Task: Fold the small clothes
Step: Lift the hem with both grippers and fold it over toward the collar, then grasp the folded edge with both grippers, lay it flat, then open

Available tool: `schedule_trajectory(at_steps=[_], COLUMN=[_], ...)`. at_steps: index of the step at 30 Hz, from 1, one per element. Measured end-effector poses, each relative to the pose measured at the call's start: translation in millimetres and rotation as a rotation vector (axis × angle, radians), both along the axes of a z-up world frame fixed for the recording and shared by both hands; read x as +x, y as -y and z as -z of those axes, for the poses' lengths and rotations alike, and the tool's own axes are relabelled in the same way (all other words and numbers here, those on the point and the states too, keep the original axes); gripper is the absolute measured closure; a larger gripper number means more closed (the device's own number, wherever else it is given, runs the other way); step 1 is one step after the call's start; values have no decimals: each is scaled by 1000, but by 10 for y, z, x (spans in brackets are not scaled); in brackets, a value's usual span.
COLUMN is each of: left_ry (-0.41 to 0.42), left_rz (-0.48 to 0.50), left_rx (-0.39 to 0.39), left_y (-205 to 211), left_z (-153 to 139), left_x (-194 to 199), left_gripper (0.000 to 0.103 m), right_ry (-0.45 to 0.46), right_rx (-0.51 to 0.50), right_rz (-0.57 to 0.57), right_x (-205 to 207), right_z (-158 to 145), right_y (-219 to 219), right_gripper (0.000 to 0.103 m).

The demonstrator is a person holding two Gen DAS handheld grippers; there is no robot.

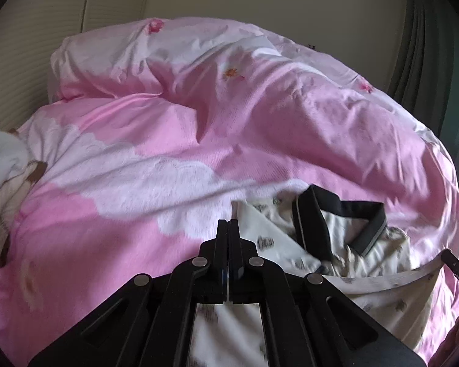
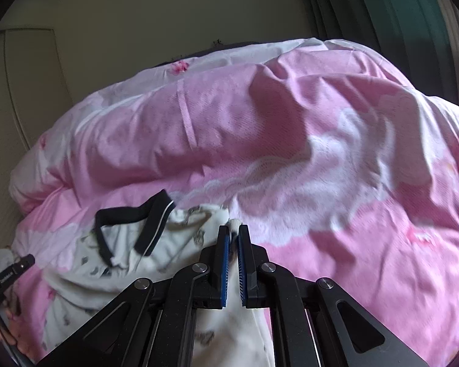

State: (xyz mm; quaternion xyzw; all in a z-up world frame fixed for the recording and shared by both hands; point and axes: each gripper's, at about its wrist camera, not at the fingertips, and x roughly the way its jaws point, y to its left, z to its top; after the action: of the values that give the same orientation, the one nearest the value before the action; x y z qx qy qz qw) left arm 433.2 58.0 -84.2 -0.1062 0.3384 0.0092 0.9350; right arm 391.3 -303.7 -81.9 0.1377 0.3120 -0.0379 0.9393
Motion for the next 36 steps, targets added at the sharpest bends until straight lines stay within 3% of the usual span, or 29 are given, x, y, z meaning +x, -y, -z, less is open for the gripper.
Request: schedule_trajectory(at_steps=[4, 11, 15, 16, 20, 22, 29, 30, 32, 34, 36], left_ry=[-40, -59, -99, -115, -164, -172, -213, -217, -228, -225, -212], left_rz=[32, 79, 136, 152, 182, 191, 239, 243, 251, 245, 235], left_rx=[7, 49, 76, 75, 80, 79, 52, 50, 50, 62, 67], left_y=[71, 45, 26, 20, 4, -9, 33, 43, 62, 65, 52], left_z=[158, 266, 337, 363, 431, 455, 589, 607, 638, 640, 617], left_x=[202, 63, 48, 62, 123, 149, 222, 232, 264, 283, 296], left_gripper=[101, 98, 81, 75, 66, 62, 63, 66, 87, 95, 95], right_ry=[-21, -81, -100, -98, -80, -68, -48, -50, -59, -65, -67], right_rx=[-2, -14, -35, -41, -57, -74, -81, -79, -71, -66, -71], right_rz=[-6, -22, -31, -31, -19, -22, -35, -37, -39, -42, -44], right_x=[225, 316, 262, 244, 158, 107, -2, -4, 2, 7, 7], right_z=[95, 325, 386, 385, 335, 300, 266, 277, 310, 339, 351], right_y=[-2, -10, -98, -121, -181, -221, -281, -285, -285, -278, -276], right_gripper=[96, 96, 92, 88, 60, 59, 59, 59, 59, 59, 59])
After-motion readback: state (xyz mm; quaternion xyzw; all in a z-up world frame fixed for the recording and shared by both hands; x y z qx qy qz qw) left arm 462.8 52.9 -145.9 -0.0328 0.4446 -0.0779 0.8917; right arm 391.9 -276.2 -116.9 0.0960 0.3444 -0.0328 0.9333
